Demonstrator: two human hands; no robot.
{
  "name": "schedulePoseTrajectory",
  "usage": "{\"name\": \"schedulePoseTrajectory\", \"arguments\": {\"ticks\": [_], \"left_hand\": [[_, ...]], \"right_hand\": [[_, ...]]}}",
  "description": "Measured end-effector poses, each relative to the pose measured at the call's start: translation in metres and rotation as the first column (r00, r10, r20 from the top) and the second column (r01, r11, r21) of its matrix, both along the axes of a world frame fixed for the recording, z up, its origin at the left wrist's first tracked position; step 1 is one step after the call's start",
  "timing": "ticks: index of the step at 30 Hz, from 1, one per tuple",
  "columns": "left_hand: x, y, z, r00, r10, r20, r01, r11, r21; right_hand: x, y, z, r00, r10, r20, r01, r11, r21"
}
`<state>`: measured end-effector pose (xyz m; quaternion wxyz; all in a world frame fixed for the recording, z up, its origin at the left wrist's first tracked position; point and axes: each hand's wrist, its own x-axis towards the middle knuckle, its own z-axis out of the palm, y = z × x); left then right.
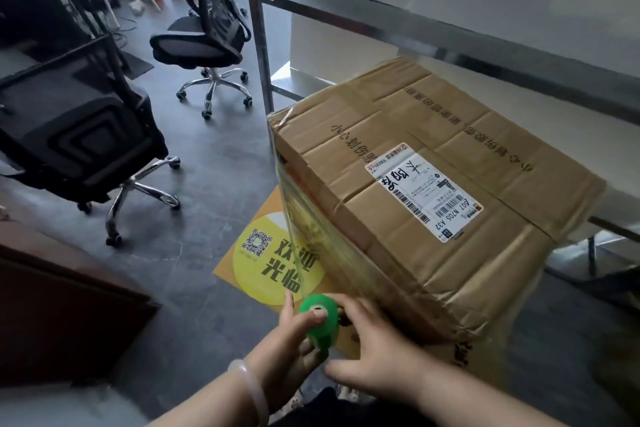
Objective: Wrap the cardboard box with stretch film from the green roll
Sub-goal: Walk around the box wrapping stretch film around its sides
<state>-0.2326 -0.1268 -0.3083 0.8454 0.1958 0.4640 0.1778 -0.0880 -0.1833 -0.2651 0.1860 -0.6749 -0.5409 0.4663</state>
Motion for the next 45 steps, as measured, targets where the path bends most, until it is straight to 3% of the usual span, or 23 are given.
{"name": "schedulePoseTrajectory", "arguments": {"ticks": [6,9,13,20,26,33,40,45], "left_hand": [[0.007,-0.016,0.015,0.999,0.05,-0.001,-0.05,0.998,0.032],[0.01,-0.024,0.017,0.994,0.108,0.024,-0.108,0.994,0.031],[0.02,-0.051,0.01,0.987,0.159,0.029,-0.161,0.983,0.083],[0.057,-0.106,0.007,0.938,0.341,0.055,-0.343,0.939,0.03],[0.087,-0.144,0.005,0.885,0.465,-0.013,-0.46,0.88,0.118],[0.129,-0.178,0.022,0.893,0.449,-0.025,-0.442,0.888,0.126],[0.16,-0.205,0.023,0.915,0.403,0.016,-0.403,0.912,0.069],[0.186,-0.207,0.031,0.919,0.394,0.033,-0.394,0.91,0.129]], "right_hand": [[0.003,-0.008,0.006,0.982,-0.045,-0.182,0.035,0.998,-0.058],[0.015,-0.008,0.015,0.969,0.017,-0.246,-0.025,0.999,-0.03],[0.026,-0.019,0.016,0.96,0.253,-0.117,-0.25,0.967,0.041],[0.078,-0.055,0.022,0.874,0.392,-0.287,-0.417,0.908,-0.029],[0.117,-0.079,0.023,0.792,0.595,-0.136,-0.601,0.799,-0.005],[0.157,-0.098,0.015,0.853,0.465,-0.238,-0.492,0.868,-0.067],[0.19,-0.117,0.011,0.865,0.457,-0.208,-0.478,0.876,-0.063],[0.202,-0.126,0.01,0.879,0.431,-0.205,-0.449,0.892,-0.051]]}}
